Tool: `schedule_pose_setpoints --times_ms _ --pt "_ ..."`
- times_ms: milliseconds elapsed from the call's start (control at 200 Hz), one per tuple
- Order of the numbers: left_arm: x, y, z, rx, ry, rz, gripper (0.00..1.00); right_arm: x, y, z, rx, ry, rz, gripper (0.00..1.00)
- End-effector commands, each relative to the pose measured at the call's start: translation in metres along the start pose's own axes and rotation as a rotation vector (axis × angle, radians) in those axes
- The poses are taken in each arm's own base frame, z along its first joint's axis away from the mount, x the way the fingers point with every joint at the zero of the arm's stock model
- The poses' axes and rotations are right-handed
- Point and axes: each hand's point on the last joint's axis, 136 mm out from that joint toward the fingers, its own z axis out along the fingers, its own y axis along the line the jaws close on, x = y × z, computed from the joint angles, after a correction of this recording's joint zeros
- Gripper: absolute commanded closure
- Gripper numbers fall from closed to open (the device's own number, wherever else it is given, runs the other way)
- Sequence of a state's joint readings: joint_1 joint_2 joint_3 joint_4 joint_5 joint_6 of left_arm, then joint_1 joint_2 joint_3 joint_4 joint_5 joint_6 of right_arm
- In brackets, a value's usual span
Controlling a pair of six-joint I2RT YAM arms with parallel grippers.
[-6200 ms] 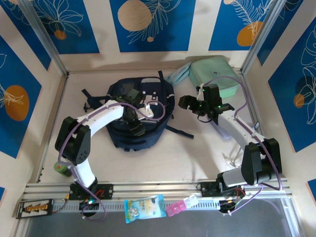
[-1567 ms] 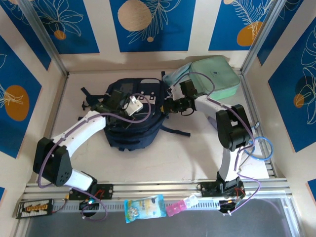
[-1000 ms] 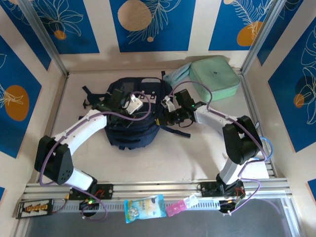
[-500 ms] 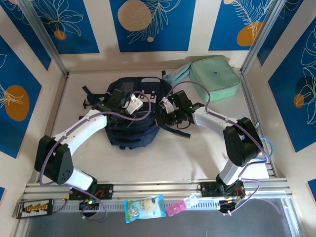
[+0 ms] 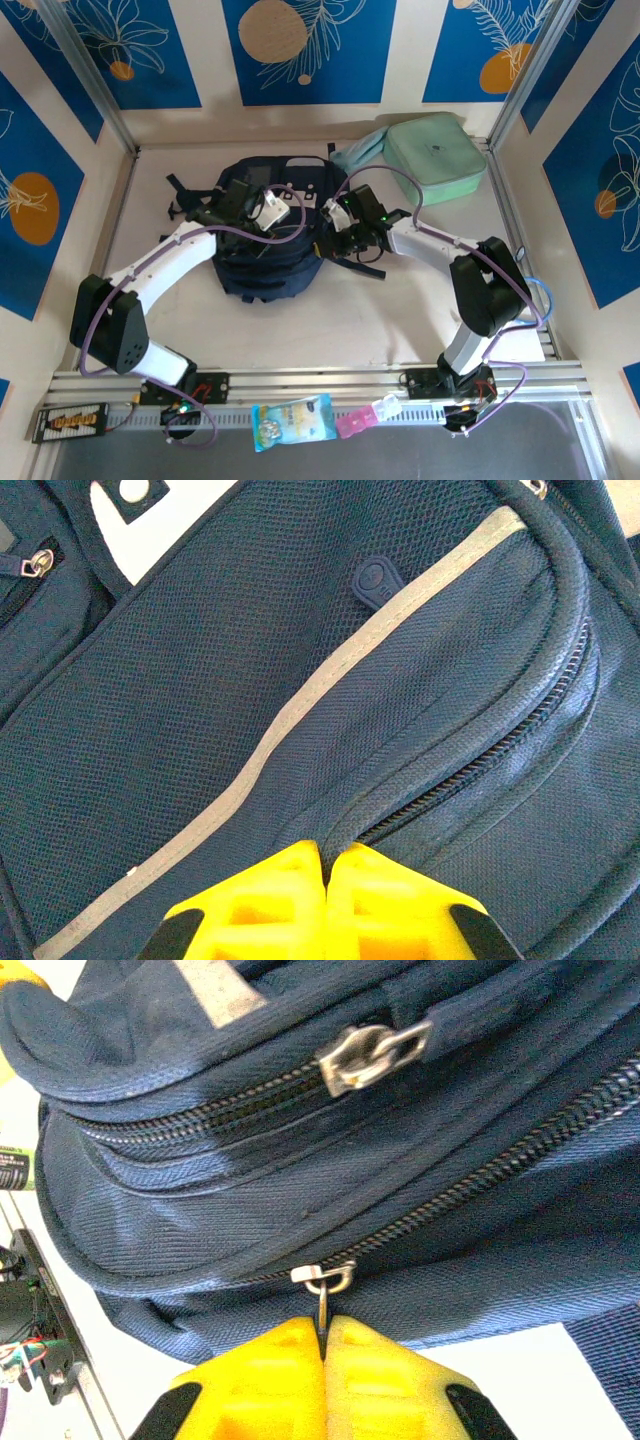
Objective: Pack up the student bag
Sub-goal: Rotate the student bag at the top-center of the table.
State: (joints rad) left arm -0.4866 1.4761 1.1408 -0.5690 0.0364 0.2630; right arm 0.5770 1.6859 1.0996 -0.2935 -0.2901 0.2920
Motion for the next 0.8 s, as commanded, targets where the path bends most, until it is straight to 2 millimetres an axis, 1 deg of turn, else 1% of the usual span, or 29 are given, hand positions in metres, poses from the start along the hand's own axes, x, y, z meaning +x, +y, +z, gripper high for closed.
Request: schedule_pose_setpoints --times_ms 0,130,275,390,445,470,525,590,635,680,745,795 --pt "-0.019 0.011 -0.011 -0.022 -0.041 -0.040 1.00 0.003 0.026 -0.006 -0.068 0.012 -0.045 0.96" --pt "-0.018 0.011 -0.010 -0.018 -0.021 -0.048 1.00 0.011 0.050 -0.006 -0.132 0.003 -0.081 0.96" --pt "-0.023 0.008 -0.009 0.000 -0.042 -0.068 1.00 0.024 0.069 0.005 -0.157 0.012 -0.113 0.96" --pt "-0.024 0.007 -0.006 0.008 -0.045 -0.080 1.00 0.025 0.085 0.014 -0.179 -0.003 -0.131 0.96" --pt "-0.024 0.008 -0.006 0.007 -0.045 -0.085 1.00 0.027 0.088 0.017 -0.181 -0.006 -0.134 0.96" --pt "-0.024 0.008 -0.006 0.009 -0.045 -0.085 1.00 0.026 0.087 0.017 -0.175 -0.011 -0.132 0.96" --pt "-0.025 0.007 -0.008 0.015 -0.050 -0.080 1.00 0.024 0.080 0.014 -0.143 -0.032 -0.118 0.94" --pt "-0.025 0.005 -0.011 0.022 -0.062 -0.068 1.00 0.018 0.067 0.003 -0.113 -0.071 -0.085 0.89" --pt "-0.025 0.003 -0.013 0.026 -0.072 -0.058 1.00 0.011 0.058 -0.009 -0.104 -0.110 -0.050 0.82" --pt "-0.025 0.001 -0.015 0.034 -0.082 -0.046 1.00 0.004 0.048 -0.021 -0.099 -0.152 0.006 0.74" --pt "-0.025 -0.002 -0.017 0.045 -0.099 -0.033 1.00 -0.006 0.035 -0.039 -0.121 -0.201 0.106 0.63" --pt "-0.025 -0.003 -0.019 0.044 -0.114 -0.026 1.00 -0.014 0.025 -0.050 -0.148 -0.228 0.207 0.52"
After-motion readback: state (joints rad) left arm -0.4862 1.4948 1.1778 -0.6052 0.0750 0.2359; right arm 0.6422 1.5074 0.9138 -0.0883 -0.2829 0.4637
